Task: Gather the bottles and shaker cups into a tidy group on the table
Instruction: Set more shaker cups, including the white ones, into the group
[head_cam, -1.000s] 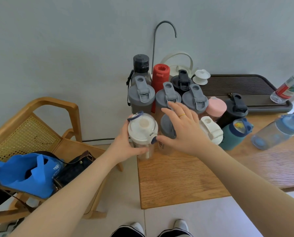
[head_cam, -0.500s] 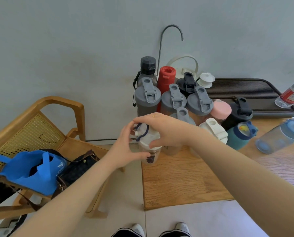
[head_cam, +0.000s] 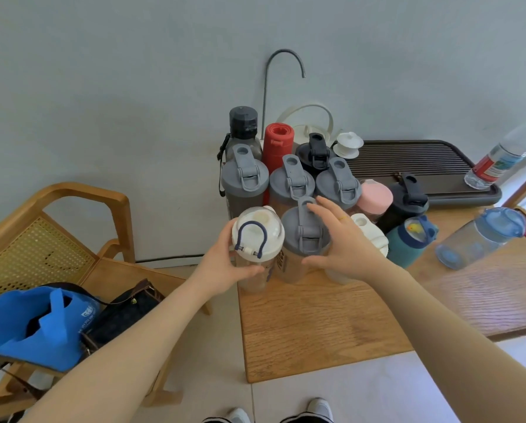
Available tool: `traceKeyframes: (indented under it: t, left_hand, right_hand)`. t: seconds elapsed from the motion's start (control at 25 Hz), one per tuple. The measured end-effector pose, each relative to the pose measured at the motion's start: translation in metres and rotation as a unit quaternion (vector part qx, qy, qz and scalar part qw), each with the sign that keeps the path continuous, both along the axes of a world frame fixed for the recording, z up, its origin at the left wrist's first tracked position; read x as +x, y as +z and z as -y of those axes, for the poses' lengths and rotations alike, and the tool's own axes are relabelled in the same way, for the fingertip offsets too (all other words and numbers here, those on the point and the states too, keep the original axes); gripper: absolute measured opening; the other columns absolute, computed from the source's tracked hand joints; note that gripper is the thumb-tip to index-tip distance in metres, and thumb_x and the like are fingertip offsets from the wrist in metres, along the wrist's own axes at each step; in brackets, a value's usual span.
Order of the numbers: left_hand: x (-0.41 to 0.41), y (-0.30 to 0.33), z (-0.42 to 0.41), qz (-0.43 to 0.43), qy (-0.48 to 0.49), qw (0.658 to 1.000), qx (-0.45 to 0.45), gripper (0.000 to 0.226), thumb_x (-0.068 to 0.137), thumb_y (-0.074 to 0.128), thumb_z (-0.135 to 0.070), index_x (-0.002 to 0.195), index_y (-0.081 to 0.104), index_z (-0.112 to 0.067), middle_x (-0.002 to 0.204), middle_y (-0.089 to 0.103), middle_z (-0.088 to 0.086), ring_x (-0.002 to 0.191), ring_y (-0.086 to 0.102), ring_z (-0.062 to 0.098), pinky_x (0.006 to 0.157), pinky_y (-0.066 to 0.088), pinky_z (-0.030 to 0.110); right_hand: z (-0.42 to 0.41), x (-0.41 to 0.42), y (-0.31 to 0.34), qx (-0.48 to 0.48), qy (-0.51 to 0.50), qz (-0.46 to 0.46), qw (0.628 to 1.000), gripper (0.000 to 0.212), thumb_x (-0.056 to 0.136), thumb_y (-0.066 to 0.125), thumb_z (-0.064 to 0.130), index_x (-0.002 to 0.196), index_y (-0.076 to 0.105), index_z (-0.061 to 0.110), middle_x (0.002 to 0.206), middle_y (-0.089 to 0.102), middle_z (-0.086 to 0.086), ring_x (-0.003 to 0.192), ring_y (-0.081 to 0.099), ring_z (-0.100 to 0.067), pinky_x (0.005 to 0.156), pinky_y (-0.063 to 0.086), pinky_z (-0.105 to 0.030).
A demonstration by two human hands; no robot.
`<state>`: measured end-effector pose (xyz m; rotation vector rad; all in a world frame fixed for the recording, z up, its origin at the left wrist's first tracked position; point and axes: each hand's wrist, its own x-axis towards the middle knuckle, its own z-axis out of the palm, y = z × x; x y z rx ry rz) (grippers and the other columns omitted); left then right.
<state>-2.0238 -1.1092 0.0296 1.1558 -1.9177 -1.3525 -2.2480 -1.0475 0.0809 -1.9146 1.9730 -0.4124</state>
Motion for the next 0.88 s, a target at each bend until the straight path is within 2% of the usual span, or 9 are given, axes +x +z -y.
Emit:
traceKeyframes:
  t: [0.12, 0.2, 0.32, 0.4, 0.48, 0.6, 0.72, 0.8, 0.88]
  left_hand:
    - [-0.005, 0.001, 0.009, -0.002, 0.017, 1.000, 0.003, 0.087, 0.068, 0.078, -0.016, 0.135, 0.025, -0.030, 0.116, 0.044, -0.025, 0.114, 0.042, 0.008, 0.091, 0.038, 0.026]
    - [-0.008, 0.001, 0.015, -0.012, 0.023, 1.000, 0.010, 0.088, 0.069, 0.077, -0.013, 0.137, 0.023, -0.027, 0.120, 0.043, -0.021, 0.115, 0.040, 0.007, 0.090, 0.036, 0.021]
    - [-0.010, 0.003, 0.021, -0.018, 0.031, 0.999, 0.003, 0.088, 0.070, 0.076, -0.011, 0.139, 0.021, -0.024, 0.125, 0.040, -0.015, 0.116, 0.037, 0.003, 0.087, 0.032, 0.009]
    - [-0.011, 0.005, 0.022, -0.016, 0.034, 0.999, 0.011, 0.087, 0.071, 0.075, -0.011, 0.138, 0.021, -0.024, 0.123, 0.040, -0.017, 0.117, 0.036, 0.003, 0.092, 0.032, 0.016]
    - [-0.011, 0.005, 0.019, -0.006, 0.025, 1.000, 0.011, 0.091, 0.071, 0.075, -0.012, 0.139, 0.017, -0.025, 0.123, 0.038, -0.019, 0.117, 0.034, 0.004, 0.098, 0.032, 0.022]
    - [-0.004, 0.005, 0.014, 0.013, 0.053, 0.998, -0.017, 0.113, 0.065, 0.080, -0.017, 0.143, -0.003, -0.026, 0.139, 0.026, -0.011, 0.125, 0.029, 0.007, 0.104, 0.026, 0.030]
    - [0.000, 0.000, 0.013, 0.021, 0.083, 0.996, 0.015, 0.119, 0.063, 0.081, -0.021, 0.142, -0.007, -0.029, 0.151, 0.018, -0.002, 0.135, 0.024, 0.014, 0.109, 0.025, 0.038]
    - [-0.002, -0.012, 0.011, 0.067, 0.056, 0.993, 0.074, 0.111, 0.065, 0.080, -0.024, 0.142, 0.001, -0.029, 0.152, 0.021, 0.000, 0.136, 0.026, 0.018, 0.108, 0.027, 0.040]
    - [-0.010, -0.026, 0.007, 0.105, 0.032, 0.988, 0.105, 0.100, 0.068, 0.078, -0.028, 0.140, 0.009, -0.029, 0.149, 0.027, 0.002, 0.133, 0.031, 0.020, 0.106, 0.029, 0.039]
  right_hand:
    - [-0.001, 0.000, -0.011, -0.004, -0.026, 0.034, 0.999, 0.094, 0.067, 0.078, 0.031, 0.142, 0.020, 0.031, 0.155, 0.015, -0.002, 0.136, 0.033, -0.026, 0.102, 0.041, -0.041]
    - [0.004, 0.006, -0.013, -0.039, -0.038, 0.033, 0.998, 0.087, 0.069, 0.076, 0.027, 0.139, 0.026, 0.024, 0.150, 0.027, -0.003, 0.126, 0.044, -0.027, 0.092, 0.046, -0.039]
    - [0.011, 0.011, -0.015, -0.056, -0.050, 0.020, 0.997, 0.084, 0.069, 0.076, 0.028, 0.138, 0.028, 0.022, 0.146, 0.033, -0.002, 0.118, 0.050, -0.030, 0.085, 0.048, -0.041]
    - [0.013, 0.011, -0.016, -0.060, -0.044, 0.013, 0.997, 0.087, 0.069, 0.076, 0.033, 0.139, 0.026, 0.024, 0.147, 0.032, -0.001, 0.120, 0.049, -0.031, 0.090, 0.046, -0.042]
    - [0.009, 0.006, -0.018, -0.064, -0.034, -0.039, 0.997, 0.095, 0.068, 0.074, 0.044, 0.144, 0.020, 0.025, 0.151, 0.029, -0.002, 0.131, 0.038, -0.029, 0.105, 0.035, -0.043]
    - [-0.010, -0.018, -0.022, -0.095, -0.087, -0.072, 0.989, 0.097, 0.070, 0.064, 0.059, 0.145, 0.017, 0.021, 0.153, 0.027, -0.006, 0.141, 0.023, -0.027, 0.116, 0.018, -0.048]
    - [-0.026, -0.054, -0.030, -0.058, -0.178, -0.006, 0.982, 0.096, 0.069, 0.067, 0.052, 0.145, 0.017, 0.019, 0.153, 0.021, -0.009, 0.140, 0.024, -0.031, 0.113, 0.024, -0.048]
    - [-0.028, -0.065, -0.037, 0.003, -0.168, 0.042, 0.985, 0.099, 0.070, 0.074, 0.037, 0.145, 0.013, 0.022, 0.154, 0.012, -0.008, 0.137, 0.026, -0.033, 0.109, 0.029, -0.045]
    - [-0.024, -0.067, -0.039, 0.011, -0.153, 0.040, 0.987, 0.098, 0.068, 0.076, 0.036, 0.145, 0.014, 0.024, 0.151, 0.016, -0.007, 0.132, 0.032, -0.034, 0.106, 0.034, -0.045]
